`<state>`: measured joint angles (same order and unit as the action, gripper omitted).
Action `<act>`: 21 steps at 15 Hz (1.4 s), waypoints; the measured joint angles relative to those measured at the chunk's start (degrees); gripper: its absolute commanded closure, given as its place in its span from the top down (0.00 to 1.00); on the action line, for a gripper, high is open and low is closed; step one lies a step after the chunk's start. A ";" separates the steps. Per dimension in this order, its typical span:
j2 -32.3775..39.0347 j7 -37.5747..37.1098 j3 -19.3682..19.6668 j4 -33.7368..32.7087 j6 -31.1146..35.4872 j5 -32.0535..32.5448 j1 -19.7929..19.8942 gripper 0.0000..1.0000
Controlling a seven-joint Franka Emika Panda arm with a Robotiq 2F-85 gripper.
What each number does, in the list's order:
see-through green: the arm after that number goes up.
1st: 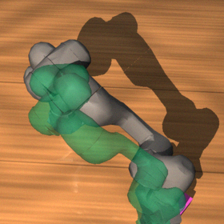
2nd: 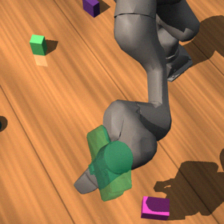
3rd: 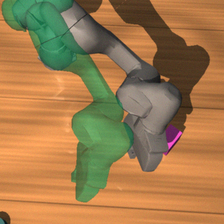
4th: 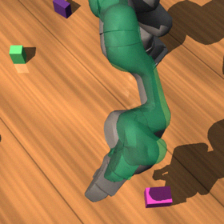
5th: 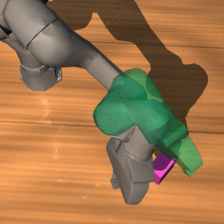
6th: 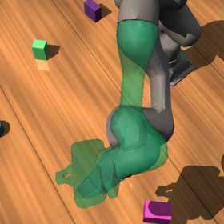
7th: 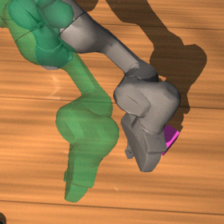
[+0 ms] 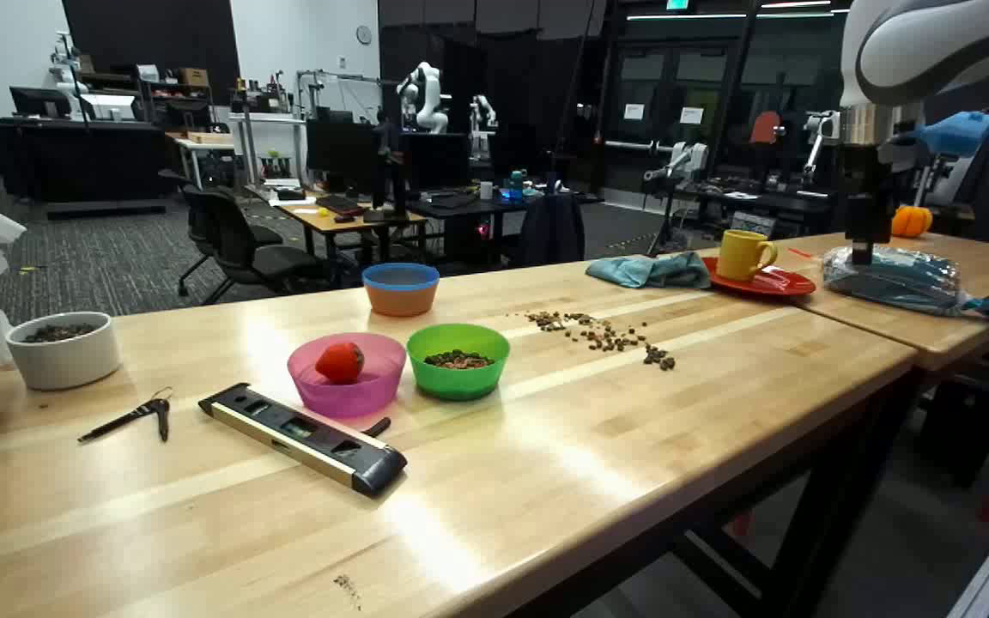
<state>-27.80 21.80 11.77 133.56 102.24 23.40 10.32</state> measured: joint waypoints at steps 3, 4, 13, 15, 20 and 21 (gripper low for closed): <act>-0.01 0.00 0.00 -0.06 0.03 0.00 0.01 1.00; -0.01 0.00 0.00 -0.06 0.03 0.00 0.01 1.00; 0.07 -0.79 -0.05 0.10 0.22 -0.22 -0.60 1.00; 0.45 -2.38 -0.50 0.29 0.95 -0.78 -1.45 1.00; 2.17 -6.34 -2.46 -0.02 4.15 -3.55 -4.17 1.00; 2.67 -6.86 -2.77 -0.29 5.45 -3.62 -4.50 1.00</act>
<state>-25.14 14.93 9.01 133.27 107.68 19.78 5.82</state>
